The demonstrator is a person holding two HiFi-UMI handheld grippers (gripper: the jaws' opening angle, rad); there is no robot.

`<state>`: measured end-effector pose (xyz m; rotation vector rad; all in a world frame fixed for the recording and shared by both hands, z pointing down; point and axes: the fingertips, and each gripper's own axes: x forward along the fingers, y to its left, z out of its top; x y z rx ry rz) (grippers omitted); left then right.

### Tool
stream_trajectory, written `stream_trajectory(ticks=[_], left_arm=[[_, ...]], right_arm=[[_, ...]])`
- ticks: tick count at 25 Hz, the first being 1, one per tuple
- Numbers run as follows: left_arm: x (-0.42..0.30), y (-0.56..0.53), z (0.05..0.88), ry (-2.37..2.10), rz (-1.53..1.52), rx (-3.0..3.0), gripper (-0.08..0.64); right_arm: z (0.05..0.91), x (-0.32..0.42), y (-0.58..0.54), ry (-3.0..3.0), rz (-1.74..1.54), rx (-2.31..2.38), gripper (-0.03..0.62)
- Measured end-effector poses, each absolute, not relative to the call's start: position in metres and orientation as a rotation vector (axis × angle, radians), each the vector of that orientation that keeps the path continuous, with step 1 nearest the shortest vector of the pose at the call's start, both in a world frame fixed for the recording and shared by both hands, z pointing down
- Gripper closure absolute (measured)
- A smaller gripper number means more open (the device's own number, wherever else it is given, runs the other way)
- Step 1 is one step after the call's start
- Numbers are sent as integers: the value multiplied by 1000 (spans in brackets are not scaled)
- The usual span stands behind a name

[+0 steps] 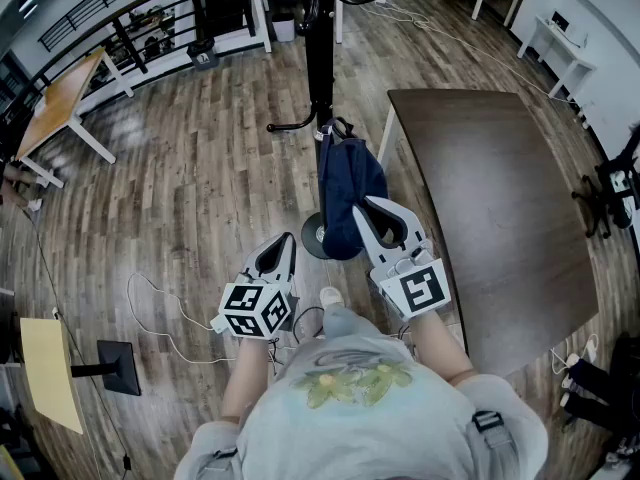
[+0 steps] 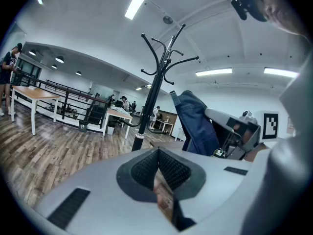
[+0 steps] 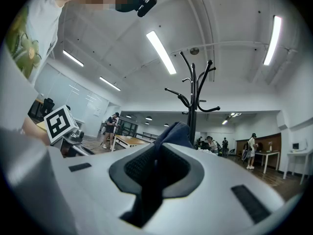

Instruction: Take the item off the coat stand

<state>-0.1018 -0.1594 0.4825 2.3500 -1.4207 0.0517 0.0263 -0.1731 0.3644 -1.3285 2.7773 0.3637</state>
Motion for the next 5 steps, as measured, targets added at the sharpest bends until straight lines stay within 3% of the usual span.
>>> stream_trajectory(ticks=[5], left_arm=[[-99,-157,486,-1421,54,2350,545]], right_arm=[[369,32,-171,2780,379,-1355,543]])
